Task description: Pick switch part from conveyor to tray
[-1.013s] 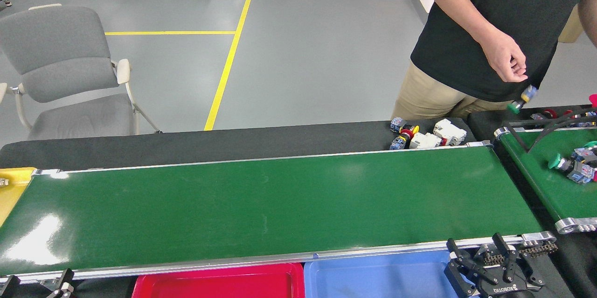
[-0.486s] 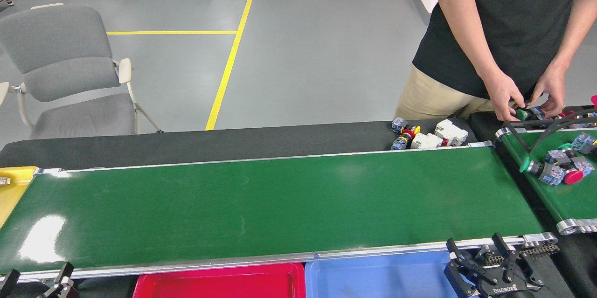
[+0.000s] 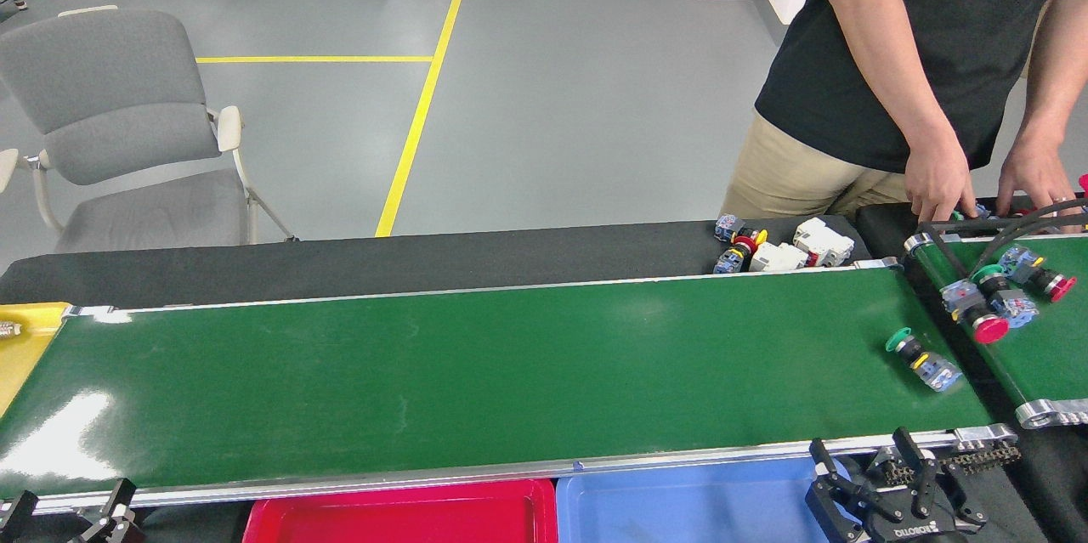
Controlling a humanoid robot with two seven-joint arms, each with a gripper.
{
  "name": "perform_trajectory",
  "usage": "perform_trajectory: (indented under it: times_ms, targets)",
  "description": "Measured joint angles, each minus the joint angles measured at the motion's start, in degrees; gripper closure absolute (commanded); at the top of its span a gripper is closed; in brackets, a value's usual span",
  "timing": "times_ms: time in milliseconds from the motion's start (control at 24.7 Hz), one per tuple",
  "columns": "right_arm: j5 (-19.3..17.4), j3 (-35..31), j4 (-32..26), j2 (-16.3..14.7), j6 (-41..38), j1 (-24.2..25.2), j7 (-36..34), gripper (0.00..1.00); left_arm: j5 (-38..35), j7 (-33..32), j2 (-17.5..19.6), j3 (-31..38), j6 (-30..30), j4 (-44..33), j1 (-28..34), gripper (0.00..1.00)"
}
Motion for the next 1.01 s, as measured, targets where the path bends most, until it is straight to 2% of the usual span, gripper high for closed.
perform_trajectory:
  times_ms: [203,567,689,1013]
  targets:
    - [-0.17,-0.31,0.65,0.0,0.37,-1.0,-0.17,0.01,-0.04,0.0,0.0,-0.07,-0.06,0.06,0.05,0.0]
    - [-0.52,-2.25,10.12,-2.01,0.73,-8.92,2.59,0.01,-0.21,0.0,0.0,-0.33,-0.22,0.09,0.21,0.0]
    - [-0.52,-2.26,13.19,-4.26,0.75,-11.89,2.96,0.01,-0.21,0.0,0.0,-0.35,-0.74,0.17,0.21,0.0]
    - [0.09,-0.78,17.41,-4.64,0.79,-14.93,3.28,0.01,-0.27,0.0,0.0,-1.52,-1.07,0.58,-0.32,0.0]
